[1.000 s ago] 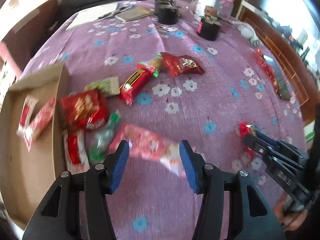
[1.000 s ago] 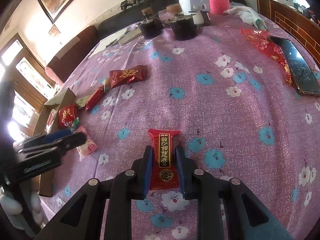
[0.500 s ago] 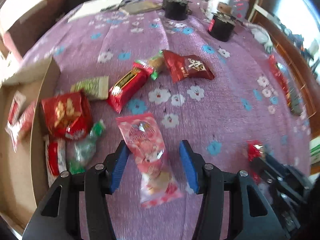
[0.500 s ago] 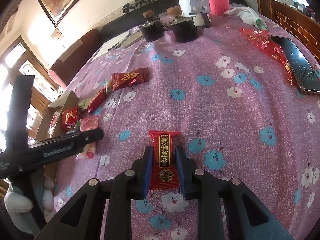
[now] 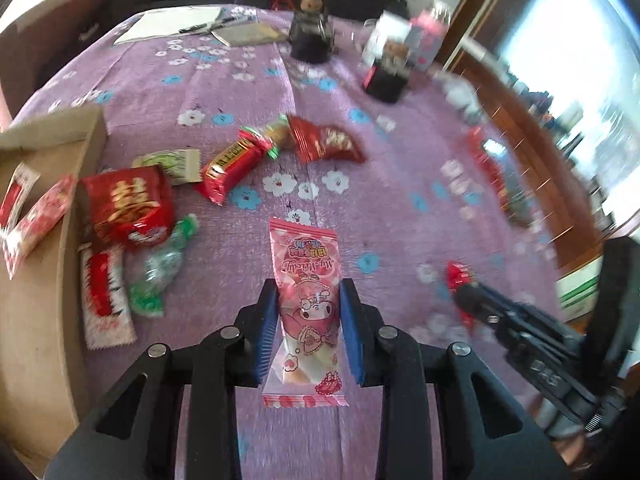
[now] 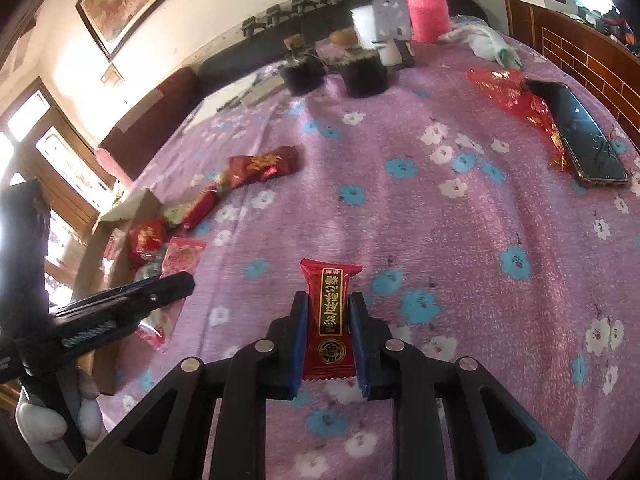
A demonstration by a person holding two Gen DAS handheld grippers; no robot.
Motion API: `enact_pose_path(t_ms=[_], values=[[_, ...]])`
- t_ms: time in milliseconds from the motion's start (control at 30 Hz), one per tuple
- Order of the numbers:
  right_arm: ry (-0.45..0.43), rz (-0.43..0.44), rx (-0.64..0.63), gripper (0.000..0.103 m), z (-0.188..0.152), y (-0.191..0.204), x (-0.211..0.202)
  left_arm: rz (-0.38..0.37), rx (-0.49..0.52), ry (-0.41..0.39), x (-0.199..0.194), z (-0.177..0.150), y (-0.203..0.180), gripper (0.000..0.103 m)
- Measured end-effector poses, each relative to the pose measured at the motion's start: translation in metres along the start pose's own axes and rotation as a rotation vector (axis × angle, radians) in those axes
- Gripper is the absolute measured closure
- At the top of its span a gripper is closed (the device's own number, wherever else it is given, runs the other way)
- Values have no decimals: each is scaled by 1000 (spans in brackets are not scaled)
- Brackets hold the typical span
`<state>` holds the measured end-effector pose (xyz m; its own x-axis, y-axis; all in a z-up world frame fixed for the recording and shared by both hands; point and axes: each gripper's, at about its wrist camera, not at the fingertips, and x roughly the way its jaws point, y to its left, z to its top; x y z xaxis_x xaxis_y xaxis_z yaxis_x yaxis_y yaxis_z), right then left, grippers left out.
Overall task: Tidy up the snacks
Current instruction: 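Carry the pink bag and red bar over the cardboard tray with both grippers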
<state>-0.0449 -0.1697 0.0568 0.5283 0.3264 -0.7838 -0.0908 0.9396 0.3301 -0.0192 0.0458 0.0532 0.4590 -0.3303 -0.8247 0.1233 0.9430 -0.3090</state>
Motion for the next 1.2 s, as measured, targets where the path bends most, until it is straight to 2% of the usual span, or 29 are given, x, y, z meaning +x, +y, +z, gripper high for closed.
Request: enact_pose_path(t_ms=[167, 267, 333, 533, 700, 900, 1033, 1100, 1167, 1200], values=[[-7, 61, -62, 83, 5, 47, -9, -40, -63, -97, -56, 0, 39, 76], [7, 118, -116, 83, 6, 87, -4, 5, -92, -155, -90, -2, 72, 76], [24, 157, -154, 83, 7, 117, 3, 70, -122, -186, -108, -3, 103, 76], [100, 267, -249, 83, 1, 207, 35, 203, -213, -174, -110, -6, 183, 75], [179, 288, -332, 83, -9, 273, 77, 236, -296, -137, -92, -6, 235, 75], [241, 238, -362, 83, -23, 303, 120, 238, -326, -109, -81, -11, 256, 74], [227, 212, -383, 79, -28, 309, 127, 238, -323, -120, -86, -12, 261, 72], [218, 221, -379, 73, -26, 309, 125, 224, -330, -129, -90, -13, 263, 72], [193, 243, -375, 63, -23, 308, 118, 209, -340, -135, -95, -14, 265, 72], [179, 252, -374, 63, -21, 307, 113, 199, -345, -141, -98, -16, 265, 72]])
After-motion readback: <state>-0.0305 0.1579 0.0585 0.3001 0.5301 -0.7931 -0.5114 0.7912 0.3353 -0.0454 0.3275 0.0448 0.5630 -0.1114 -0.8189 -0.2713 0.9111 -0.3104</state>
